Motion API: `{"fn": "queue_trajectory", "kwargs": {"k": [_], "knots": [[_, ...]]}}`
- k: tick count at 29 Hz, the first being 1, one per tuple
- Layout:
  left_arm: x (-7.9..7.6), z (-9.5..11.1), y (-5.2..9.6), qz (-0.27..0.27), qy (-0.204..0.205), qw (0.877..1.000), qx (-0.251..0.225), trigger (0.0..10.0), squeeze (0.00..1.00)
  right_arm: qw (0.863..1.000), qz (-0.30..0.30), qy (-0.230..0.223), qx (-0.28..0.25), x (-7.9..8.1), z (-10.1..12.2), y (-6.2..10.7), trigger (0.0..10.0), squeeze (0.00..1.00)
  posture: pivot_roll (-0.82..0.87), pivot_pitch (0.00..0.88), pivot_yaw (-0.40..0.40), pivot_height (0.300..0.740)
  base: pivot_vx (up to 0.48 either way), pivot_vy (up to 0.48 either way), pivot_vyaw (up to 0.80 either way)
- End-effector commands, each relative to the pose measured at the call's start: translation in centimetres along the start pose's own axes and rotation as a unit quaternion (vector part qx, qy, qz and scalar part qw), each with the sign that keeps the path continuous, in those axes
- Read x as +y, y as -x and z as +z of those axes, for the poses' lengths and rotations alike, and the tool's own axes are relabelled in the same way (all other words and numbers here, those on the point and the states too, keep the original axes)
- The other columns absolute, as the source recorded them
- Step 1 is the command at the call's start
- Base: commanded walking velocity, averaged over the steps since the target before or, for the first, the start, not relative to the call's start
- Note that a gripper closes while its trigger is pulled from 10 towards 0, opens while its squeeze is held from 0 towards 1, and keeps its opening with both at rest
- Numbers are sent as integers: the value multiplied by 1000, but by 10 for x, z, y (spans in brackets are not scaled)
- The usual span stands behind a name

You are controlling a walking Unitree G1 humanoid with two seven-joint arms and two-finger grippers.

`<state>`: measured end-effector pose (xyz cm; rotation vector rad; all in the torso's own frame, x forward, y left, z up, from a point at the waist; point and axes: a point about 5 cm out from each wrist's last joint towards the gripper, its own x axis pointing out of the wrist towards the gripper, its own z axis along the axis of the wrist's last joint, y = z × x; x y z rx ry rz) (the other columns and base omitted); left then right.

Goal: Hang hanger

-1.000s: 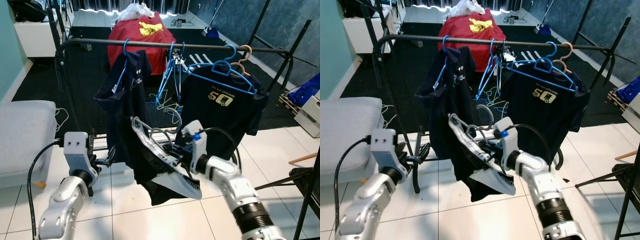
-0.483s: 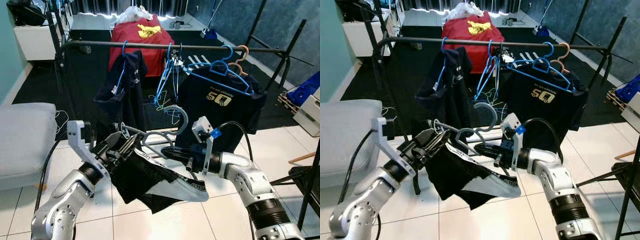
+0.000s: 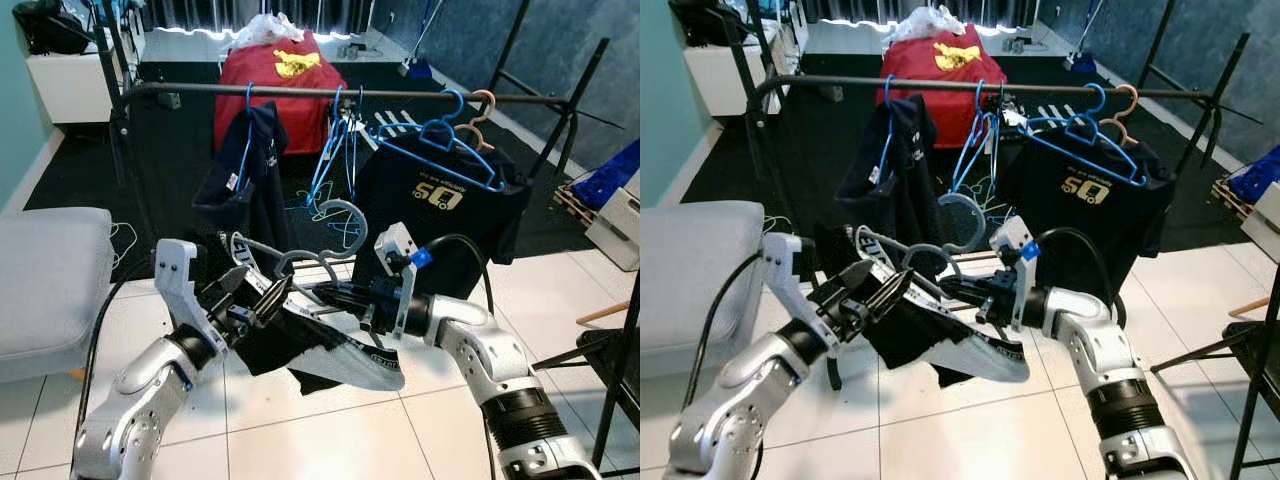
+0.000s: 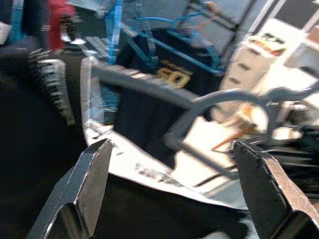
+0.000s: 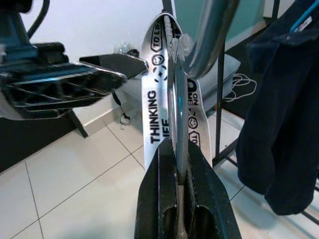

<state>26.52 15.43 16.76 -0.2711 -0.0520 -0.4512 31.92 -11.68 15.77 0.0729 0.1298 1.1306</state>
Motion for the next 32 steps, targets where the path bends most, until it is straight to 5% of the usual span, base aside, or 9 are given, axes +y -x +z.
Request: {"fn": "queue_trajectory", "kwargs": {"k": [1, 17, 32], "knots": [[3, 2, 0, 9, -8, 1000, 1, 10000, 1000, 1000, 0, 8, -14, 0, 9, 0, 10000, 0, 26, 59, -50, 740, 0, 0, 0], [-3, -2, -19, 41, 0, 999, -8, 10000, 1000, 1000, 2, 15, -2, 8, 0, -9, 10000, 0, 33, 63, -43, 740, 0, 0, 0], [33, -5, 4, 176, -86, 981, -1, 10000, 1000, 1000, 4, 17, 1, 14, -4, -11, 10000, 0, 48, 86, -45, 740, 0, 0, 0]]}}
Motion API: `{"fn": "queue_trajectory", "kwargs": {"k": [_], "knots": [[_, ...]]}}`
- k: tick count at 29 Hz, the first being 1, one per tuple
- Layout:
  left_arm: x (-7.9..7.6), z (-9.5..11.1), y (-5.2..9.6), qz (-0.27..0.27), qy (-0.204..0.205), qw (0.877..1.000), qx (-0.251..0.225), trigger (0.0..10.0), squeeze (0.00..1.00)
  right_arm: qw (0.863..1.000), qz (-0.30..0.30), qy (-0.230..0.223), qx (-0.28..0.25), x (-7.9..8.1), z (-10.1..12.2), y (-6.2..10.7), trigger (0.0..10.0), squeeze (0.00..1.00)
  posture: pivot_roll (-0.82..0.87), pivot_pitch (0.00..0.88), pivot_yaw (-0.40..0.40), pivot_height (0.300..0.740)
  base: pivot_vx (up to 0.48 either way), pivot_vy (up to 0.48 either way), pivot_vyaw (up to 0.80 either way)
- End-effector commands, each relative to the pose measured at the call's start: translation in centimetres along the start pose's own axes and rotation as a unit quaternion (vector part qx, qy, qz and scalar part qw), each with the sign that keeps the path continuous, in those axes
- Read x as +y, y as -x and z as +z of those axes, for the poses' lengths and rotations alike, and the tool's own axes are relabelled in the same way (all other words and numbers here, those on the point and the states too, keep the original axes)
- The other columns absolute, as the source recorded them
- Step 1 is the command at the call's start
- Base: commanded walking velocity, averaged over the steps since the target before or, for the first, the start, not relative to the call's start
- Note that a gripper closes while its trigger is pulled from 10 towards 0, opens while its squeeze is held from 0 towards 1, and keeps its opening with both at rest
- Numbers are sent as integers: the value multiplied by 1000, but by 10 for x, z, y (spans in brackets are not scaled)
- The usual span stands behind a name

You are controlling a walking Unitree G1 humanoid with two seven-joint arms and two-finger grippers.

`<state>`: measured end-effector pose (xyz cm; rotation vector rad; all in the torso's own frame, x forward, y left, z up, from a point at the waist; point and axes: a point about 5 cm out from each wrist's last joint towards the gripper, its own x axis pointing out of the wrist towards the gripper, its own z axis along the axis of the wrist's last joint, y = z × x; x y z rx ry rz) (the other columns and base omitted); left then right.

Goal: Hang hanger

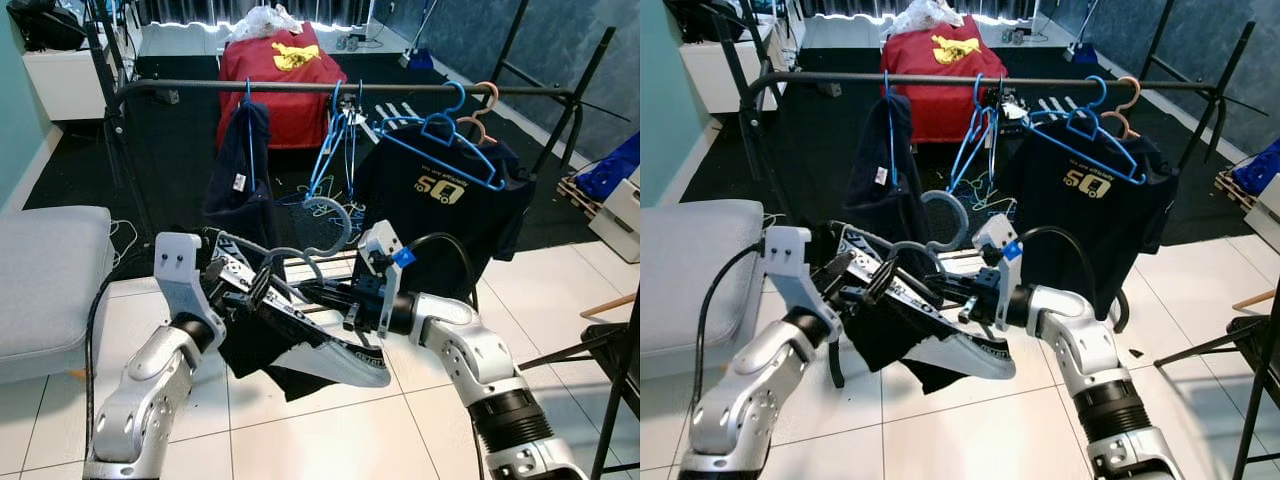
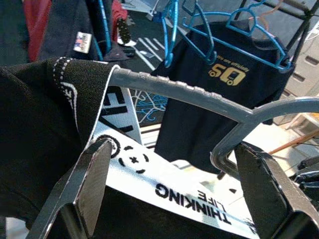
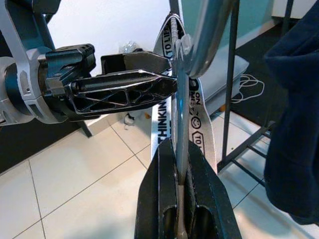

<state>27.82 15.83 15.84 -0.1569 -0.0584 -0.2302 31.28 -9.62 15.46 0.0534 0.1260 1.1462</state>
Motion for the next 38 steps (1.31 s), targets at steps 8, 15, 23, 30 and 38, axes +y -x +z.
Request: {"fn": "queue_trajectory", "kwargs": {"k": [8, 15, 23, 30, 38], "knots": [[27, -5, 15, 85, -31, 996, 12, 10000, 1000, 1000, -7, 10, -1, -1, 0, 7, 10000, 0, 49, 94, -43, 740, 0, 0, 0], [5, 12, 28, -35, 61, 996, -48, 10000, 1000, 1000, -9, 9, -1, -1, -1, 9, 10000, 0, 50, 93, -40, 740, 0, 0, 0], [6, 13, 47, -89, 74, 993, -36, 10000, 1000, 1000, -11, 9, -1, -2, -1, 10, 10000, 0, 52, 90, -39, 740, 0, 0, 0], [17, 5, 45, -50, 18, 999, -5, 10000, 1000, 1000, -11, 10, 0, -2, -1, 9, 10000, 0, 57, 82, -38, 740, 0, 0, 0], [9, -3, 31, -25, 39, 999, 3, 10000, 1000, 1000, -8, 11, -1, 2, -3, 7, 10000, 0, 53, 69, -32, 740, 0, 0, 0]]}}
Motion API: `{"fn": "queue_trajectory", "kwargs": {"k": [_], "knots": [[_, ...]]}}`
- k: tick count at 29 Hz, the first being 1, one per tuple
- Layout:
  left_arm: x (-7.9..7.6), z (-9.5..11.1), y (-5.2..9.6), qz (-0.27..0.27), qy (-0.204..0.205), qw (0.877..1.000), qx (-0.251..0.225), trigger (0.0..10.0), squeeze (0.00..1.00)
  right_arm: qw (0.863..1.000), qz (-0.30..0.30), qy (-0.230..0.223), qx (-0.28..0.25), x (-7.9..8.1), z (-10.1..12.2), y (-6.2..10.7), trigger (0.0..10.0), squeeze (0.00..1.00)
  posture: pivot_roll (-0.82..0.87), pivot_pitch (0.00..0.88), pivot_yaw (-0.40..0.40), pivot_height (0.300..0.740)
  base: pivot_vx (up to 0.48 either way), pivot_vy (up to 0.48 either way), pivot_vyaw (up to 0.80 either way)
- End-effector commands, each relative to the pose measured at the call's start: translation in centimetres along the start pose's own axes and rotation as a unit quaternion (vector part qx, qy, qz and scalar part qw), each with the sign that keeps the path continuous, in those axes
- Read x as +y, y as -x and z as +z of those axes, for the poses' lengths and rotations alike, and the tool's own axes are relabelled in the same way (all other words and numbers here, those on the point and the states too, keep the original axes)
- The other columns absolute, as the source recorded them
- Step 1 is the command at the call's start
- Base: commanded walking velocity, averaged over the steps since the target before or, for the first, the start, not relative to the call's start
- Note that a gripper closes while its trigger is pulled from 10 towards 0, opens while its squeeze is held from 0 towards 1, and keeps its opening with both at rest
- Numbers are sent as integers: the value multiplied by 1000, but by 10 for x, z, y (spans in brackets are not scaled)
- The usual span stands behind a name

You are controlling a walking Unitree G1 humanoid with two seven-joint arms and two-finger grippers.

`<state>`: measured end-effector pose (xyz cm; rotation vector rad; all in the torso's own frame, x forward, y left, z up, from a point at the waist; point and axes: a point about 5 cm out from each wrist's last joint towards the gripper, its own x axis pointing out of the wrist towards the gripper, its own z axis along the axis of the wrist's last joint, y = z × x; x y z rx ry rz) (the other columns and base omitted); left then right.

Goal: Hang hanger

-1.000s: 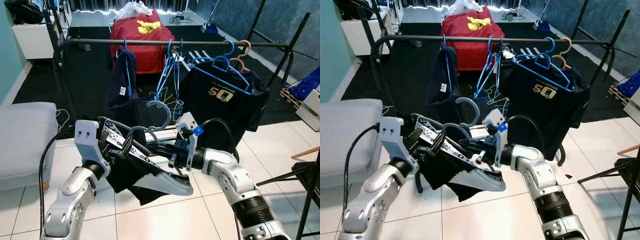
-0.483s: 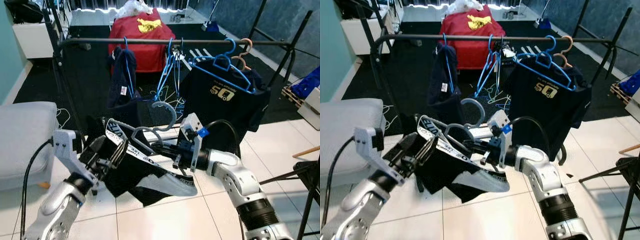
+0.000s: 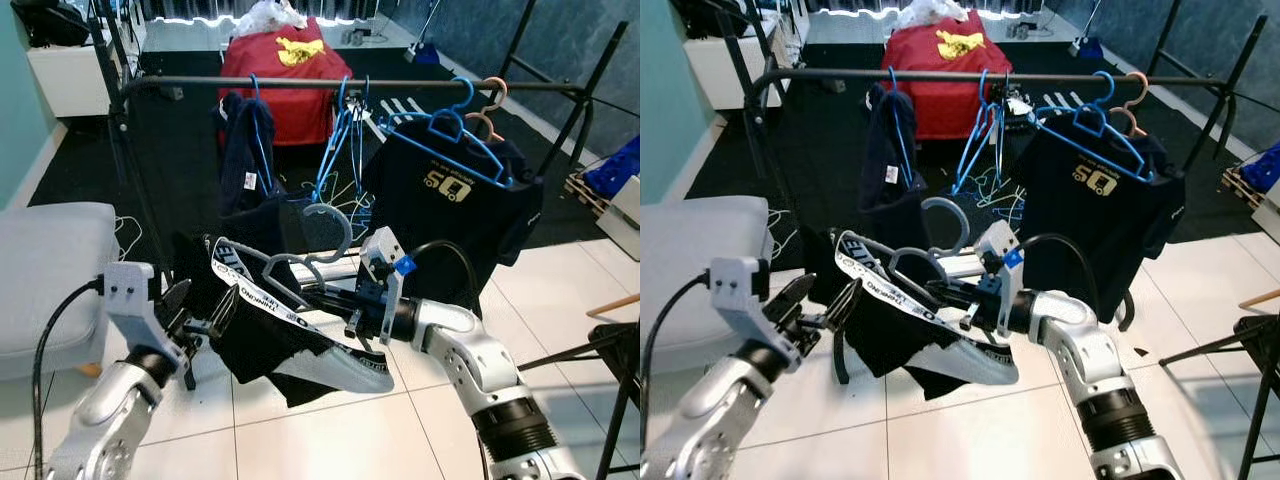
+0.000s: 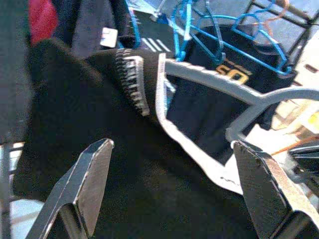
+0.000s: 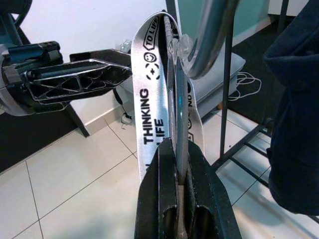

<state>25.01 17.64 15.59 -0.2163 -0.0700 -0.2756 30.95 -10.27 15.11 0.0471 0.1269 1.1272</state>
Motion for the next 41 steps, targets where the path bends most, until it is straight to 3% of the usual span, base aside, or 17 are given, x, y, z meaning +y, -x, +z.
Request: {"fn": "queue_trajectory", "kwargs": {"k": [1, 9, 13, 14, 15, 16, 23, 32, 33, 34, 35, 36, 37, 38, 41], "knots": [[-2, -5, -2, -3, 10, 1000, 11, 10000, 1000, 1000, 2, 9, -3, 3, 0, -1, 10000, 0, 48, 65, -24, 740, 0, 0, 0], [-3, -6, -6, 3, 17, 1000, 6, 10000, 1000, 1000, 2, 7, -6, 5, -1, -2, 10000, 0, 47, 59, -16, 740, 0, 0, 0], [2, -17, -12, 33, 2, 999, 34, 10000, 1000, 1000, 5, 7, -8, 7, -1, -6, 10000, 0, 47, 58, -15, 740, 0, 0, 0], [4, -19, -15, 45, -7, 998, 39, 10000, 259, 1000, 5, 6, -9, 8, 0, -7, 10000, 0, 45, 58, -14, 740, 0, 0, 0], [6, -20, -17, 53, -13, 998, 41, 10000, 259, 1000, 6, 6, -10, 9, 0, -8, 10000, 0, 45, 58, -14, 740, 0, 0, 0], [7, -19, -20, 58, -11, 997, 40, 10000, 0, 1000, 7, 6, -11, 9, 0, -8, 10000, 0, 43, 61, -13, 740, 0, 0, 0], [12, -14, -33, 77, -2, 997, 29, 10000, 0, 1000, 13, 5, -5, 12, -2, -8, 10000, 0, 40, 63, -11, 740, 0, 0, 0], [15, -14, -34, 83, -10, 996, 25, 9686, 0, 1000, 12, 5, -3, 12, -3, -8, 10000, 0, 43, 64, -11, 740, 0, 0, 0], [15, -13, -33, 83, -10, 996, 23, 8157, 0, 1000, 12, 5, -2, 12, -4, -8, 10000, 0, 43, 64, -11, 740, 0, 0, 0], [16, -13, -33, 84, -11, 996, 23, 2824, 0, 1000, 11, 6, -1, 12, -4, -8, 10000, 0, 43, 66, -11, 740, 0, 0, 0], [16, -13, -33, 84, -12, 996, 22, 2824, 0, 1000, 11, 6, -1, 12, -4, -8, 10000, 0, 43, 66, -11, 740, 0, 0, 0], [16, -13, -32, 81, -16, 996, 24, 4392, 0, 1000, 11, 6, 0, 12, -4, -8, 10000, 0, 43, 67, -11, 740, 0, 0, 0], [16, -13, -32, 81, -16, 996, 24, 4392, 0, 1000, 11, 6, 0, 12, -4, -8, 10000, 0, 43, 67, -11, 740, 0, 0, 0], [16, -13, -31, 79, -19, 996, 26, 10000, 0, 1000, 11, 6, 1, 12, -4, -8, 10000, 0, 43, 67, -11, 740, 0, 0, 0], [17, -13, -29, 81, -25, 996, 30, 10000, 0, 1000, 9, 7, 2, 11, -5, -6, 10000, 0, 44, 70, -12, 740, 0, 0, 0]]}}
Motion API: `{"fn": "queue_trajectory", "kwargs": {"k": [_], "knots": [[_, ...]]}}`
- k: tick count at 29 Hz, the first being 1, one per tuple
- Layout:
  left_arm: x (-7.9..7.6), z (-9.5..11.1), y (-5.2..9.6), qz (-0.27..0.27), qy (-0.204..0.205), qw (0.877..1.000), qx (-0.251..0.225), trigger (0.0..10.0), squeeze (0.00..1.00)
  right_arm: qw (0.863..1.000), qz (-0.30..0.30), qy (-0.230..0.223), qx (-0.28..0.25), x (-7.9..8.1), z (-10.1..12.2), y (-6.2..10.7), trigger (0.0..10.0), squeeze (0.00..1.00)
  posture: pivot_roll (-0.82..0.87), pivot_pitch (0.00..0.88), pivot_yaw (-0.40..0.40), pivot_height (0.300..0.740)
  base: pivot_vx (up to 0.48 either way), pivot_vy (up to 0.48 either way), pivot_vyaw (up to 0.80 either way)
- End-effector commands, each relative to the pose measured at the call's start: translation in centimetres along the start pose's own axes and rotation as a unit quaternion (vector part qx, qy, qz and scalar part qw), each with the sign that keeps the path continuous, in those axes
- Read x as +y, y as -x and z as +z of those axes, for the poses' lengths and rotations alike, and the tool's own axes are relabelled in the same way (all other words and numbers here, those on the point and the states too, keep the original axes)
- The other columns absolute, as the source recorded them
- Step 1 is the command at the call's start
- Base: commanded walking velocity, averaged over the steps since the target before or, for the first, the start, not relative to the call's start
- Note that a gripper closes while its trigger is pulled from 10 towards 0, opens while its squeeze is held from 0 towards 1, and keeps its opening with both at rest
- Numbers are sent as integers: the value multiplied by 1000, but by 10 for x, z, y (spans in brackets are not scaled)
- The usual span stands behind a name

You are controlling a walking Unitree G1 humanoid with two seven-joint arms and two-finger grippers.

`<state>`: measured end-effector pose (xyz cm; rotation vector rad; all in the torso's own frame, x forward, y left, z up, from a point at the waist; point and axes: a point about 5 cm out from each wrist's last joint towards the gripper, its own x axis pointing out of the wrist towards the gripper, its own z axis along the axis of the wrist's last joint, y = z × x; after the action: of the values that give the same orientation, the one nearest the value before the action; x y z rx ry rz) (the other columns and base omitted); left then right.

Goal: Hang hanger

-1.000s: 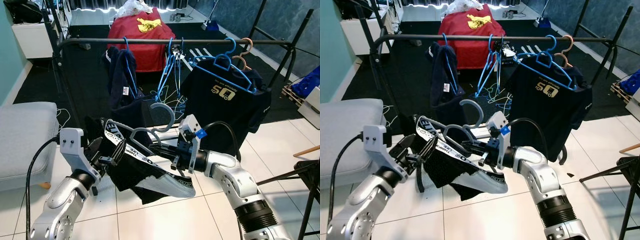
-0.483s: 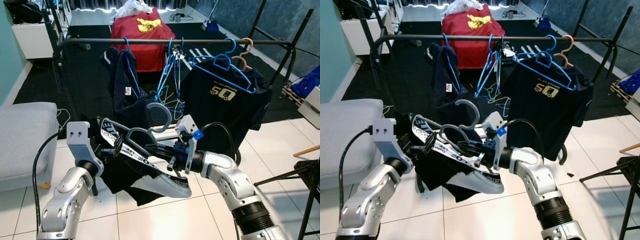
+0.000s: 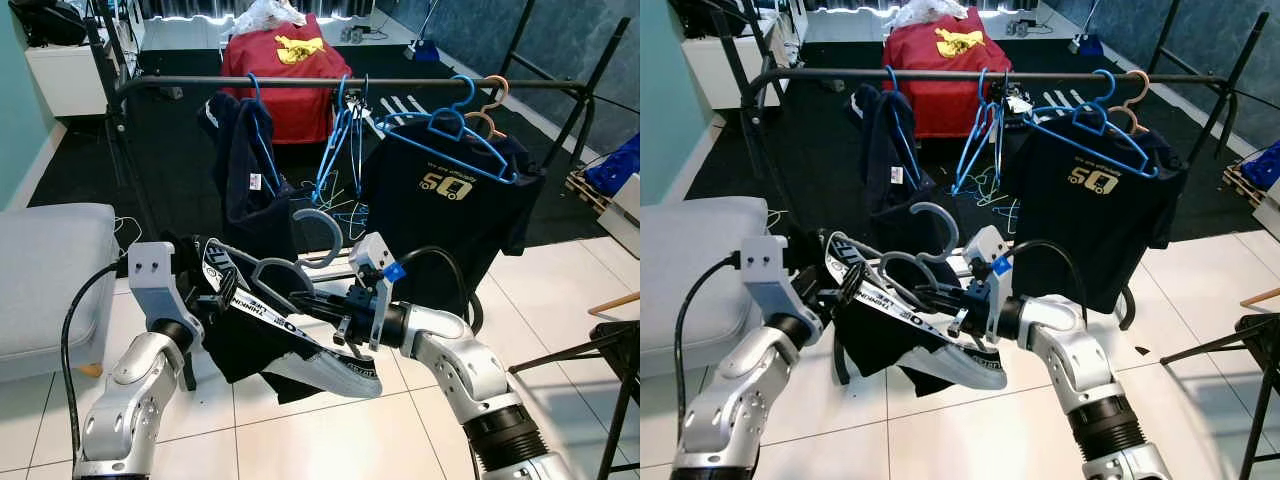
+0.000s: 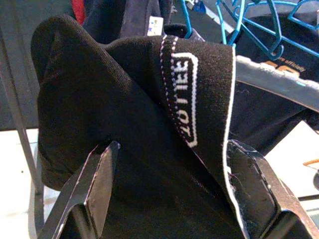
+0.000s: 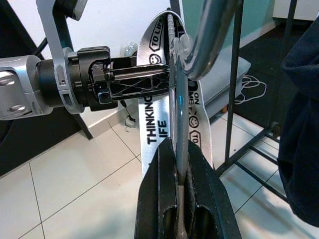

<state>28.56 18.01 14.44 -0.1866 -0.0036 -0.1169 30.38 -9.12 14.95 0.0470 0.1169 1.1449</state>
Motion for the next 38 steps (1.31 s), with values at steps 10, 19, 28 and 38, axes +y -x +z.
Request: {"fn": "queue_trajectory", "kwargs": {"k": [10, 19, 28, 38], "knots": [[6, 0, 4, -3, -8, 1000, 8, 10000, 0, 1000, -6, 6, 8, -1, -3, 2, 10000, 0, 49, 70, -7, 740, 0, 0, 0], [9, 3, 8, -4, -6, 1000, 0, 10000, 0, 1000, -3, 8, 11, -2, -3, 2, 10000, 0, 52, 74, -15, 740, 0, 0, 0], [10, 5, 7, -4, -6, 1000, -4, 3804, 0, 1000, -4, 10, 13, -2, -3, 2, 10000, 0, 49, 75, -14, 740, 0, 0, 0], [16, 6, 8, 12, -17, 1000, 0, 10000, 0, 1000, -4, 11, 16, -2, -4, 3, 10000, 0, 50, 78, -19, 740, 0, 0, 0]]}}
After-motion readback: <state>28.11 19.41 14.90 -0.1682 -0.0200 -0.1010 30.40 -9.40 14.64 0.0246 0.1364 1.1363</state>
